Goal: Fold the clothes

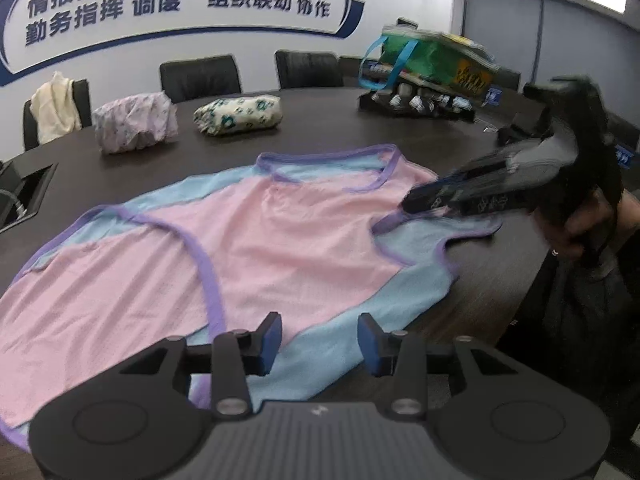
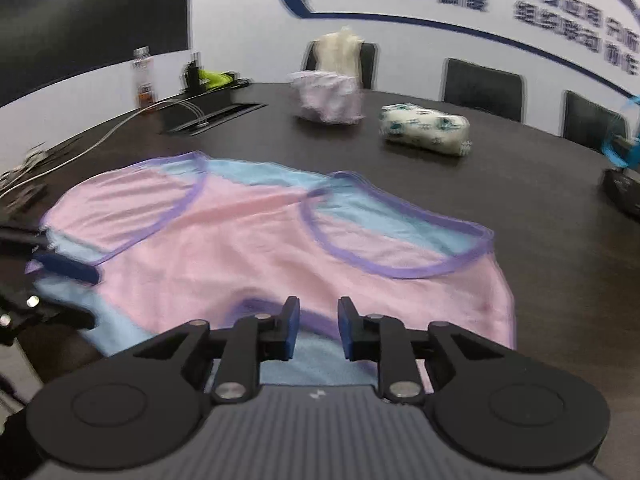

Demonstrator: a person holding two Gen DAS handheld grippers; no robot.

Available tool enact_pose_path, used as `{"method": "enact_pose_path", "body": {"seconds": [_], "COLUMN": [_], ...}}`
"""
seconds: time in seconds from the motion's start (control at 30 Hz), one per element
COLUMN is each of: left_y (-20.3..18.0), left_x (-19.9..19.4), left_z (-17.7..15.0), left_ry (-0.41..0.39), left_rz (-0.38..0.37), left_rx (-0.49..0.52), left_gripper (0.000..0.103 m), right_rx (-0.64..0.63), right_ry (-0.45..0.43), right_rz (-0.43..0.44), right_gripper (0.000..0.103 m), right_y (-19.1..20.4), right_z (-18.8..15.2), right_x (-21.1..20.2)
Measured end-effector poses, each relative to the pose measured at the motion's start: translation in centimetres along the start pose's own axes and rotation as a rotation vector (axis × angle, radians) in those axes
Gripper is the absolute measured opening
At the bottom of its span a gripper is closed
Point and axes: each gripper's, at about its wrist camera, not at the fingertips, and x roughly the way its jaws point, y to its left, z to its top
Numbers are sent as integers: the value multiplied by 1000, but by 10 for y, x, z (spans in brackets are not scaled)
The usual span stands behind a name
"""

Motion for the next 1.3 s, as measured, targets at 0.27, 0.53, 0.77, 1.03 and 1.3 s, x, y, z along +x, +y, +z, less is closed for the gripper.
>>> {"method": "enact_pose_path", "body": {"seconds": [0.27,0.53,0.77,1.03,1.3], "left_y": [-24,-13,36,68,67], "left_x": [10,-5,-58,-68,-74], "left_z": [5,-4,-34,-55,-68], "left_ry": [-1,-36,-83,-45,-43], "left_rz": [-47,-49,31,39,93], "left_rx": [52,17,2,-87,-42], "left_gripper": [40,40,45,46,35], "right_rx": [62,52,76,-133,-86], "right_ry": [58,18,-17,-57,-24], "right_rz": [-2,49,11,234,182], "right_gripper": [7,17,22,47,29], "right_y": [-6,10,8,51,39], "right_z": [6,6,1,-32,-39], "right_x": [12,16,-13,-45,-29]}}
